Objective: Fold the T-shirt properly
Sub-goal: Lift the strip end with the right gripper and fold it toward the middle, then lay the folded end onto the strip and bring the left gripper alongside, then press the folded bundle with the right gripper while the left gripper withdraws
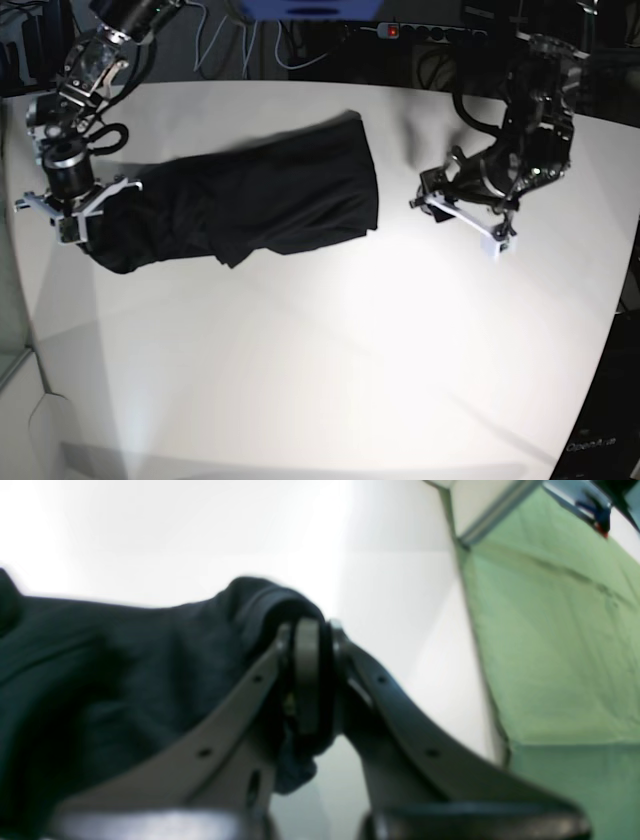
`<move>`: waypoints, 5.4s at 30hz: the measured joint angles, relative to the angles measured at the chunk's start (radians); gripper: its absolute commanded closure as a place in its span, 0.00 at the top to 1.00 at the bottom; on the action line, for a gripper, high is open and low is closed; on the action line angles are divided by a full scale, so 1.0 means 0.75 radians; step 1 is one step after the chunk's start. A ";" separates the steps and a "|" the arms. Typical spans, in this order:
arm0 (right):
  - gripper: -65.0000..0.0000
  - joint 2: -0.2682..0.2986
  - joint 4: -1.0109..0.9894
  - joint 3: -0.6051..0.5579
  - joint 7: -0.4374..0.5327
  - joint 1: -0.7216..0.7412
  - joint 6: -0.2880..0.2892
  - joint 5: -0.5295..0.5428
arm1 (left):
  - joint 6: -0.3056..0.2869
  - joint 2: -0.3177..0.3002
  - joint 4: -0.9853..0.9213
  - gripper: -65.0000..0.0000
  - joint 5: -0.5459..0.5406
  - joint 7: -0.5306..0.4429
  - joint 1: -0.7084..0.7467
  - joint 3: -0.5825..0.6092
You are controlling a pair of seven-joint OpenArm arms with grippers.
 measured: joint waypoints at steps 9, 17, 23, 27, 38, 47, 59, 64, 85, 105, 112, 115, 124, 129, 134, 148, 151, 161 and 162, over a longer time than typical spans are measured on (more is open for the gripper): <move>0.00 -0.118 0.260 -0.189 -0.012 -0.199 0.004 -0.001 | 0.000 0.039 -0.027 0.51 0.007 0.006 -0.003 0.015; 0.00 -0.114 0.330 -0.345 -0.010 -0.231 0.004 0.001 | 0.001 0.014 -0.028 0.51 0.008 0.006 -0.002 0.009; 0.00 -0.112 0.329 -0.463 -0.020 -0.243 0.003 0.001 | 0.000 0.034 -0.034 0.51 0.005 -0.060 0.002 0.017; 0.00 -0.109 0.327 -0.593 -0.135 -0.265 0.004 -0.002 | 0.001 0.048 -0.059 0.51 0.005 -0.065 0.002 0.018; 0.00 -0.100 0.328 -0.958 -0.343 -0.232 -0.001 0.001 | 0.001 0.076 -0.105 0.51 0.009 -0.075 -0.001 0.113; 0.00 -0.099 0.305 -1.191 -0.508 -0.186 -0.001 0.002 | 0.000 0.085 -0.105 0.51 0.008 -0.073 -0.007 0.117; 0.00 -0.097 0.224 -1.292 -0.649 -0.089 0.001 0.004 | -0.011 0.094 -0.182 0.51 -0.007 -0.139 -0.018 0.114; 0.00 -0.096 0.221 -1.290 -0.657 -0.091 0.000 0.004 | -0.035 0.107 -0.251 0.51 -0.031 -0.199 -0.041 0.108; 0.00 -0.088 0.214 -1.593 -0.672 -0.072 -0.068 -0.060 | -0.038 0.100 -0.250 0.51 -0.015 -0.209 -0.036 0.104; 0.00 -0.094 0.152 -1.574 -0.658 -0.086 -0.010 0.002 | -0.002 0.063 0.137 0.51 -0.011 0.159 0.074 -0.094; 0.00 -0.094 0.075 -1.576 -0.649 -0.073 -0.006 0.006 | 0.004 0.050 0.156 0.51 0.003 0.292 0.125 -0.328; 0.00 -0.094 0.016 -1.578 -0.648 -0.080 -0.005 0.005 | 0.001 0.019 0.158 0.51 0.007 0.272 0.145 -0.378; 0.00 -0.093 -0.033 -1.578 -0.646 -0.046 -0.006 0.005 | 0.001 0.029 0.158 0.51 0.004 0.287 0.187 -0.458; 0.04 -0.093 -0.035 -1.577 -0.647 -0.047 -0.006 0.005 | 0.001 0.028 0.158 0.51 0.009 0.292 0.202 -0.532; 0.26 -0.093 -0.035 -1.578 -0.647 -0.048 -0.005 0.005 | 0.001 0.028 0.158 0.51 0.009 0.292 0.202 -0.575; 0.45 -0.065 -0.008 -1.736 -0.657 -0.046 -0.001 0.007 | 0.001 -0.008 0.158 0.51 0.010 0.292 0.199 -0.577; 0.45 -0.043 0.042 -1.699 -0.657 -0.045 -0.001 0.005 | 0.001 -0.007 0.156 0.51 0.009 0.292 0.200 -0.577; 0.45 -0.036 0.085 -1.443 -0.653 -0.021 -0.001 0.010 | 0.000 -0.034 0.148 0.51 0.009 0.296 0.198 -0.574; 0.45 -0.034 0.085 -1.429 -0.657 -0.022 -0.001 0.007 | 0.001 -0.049 0.148 0.51 0.027 0.297 0.195 -0.574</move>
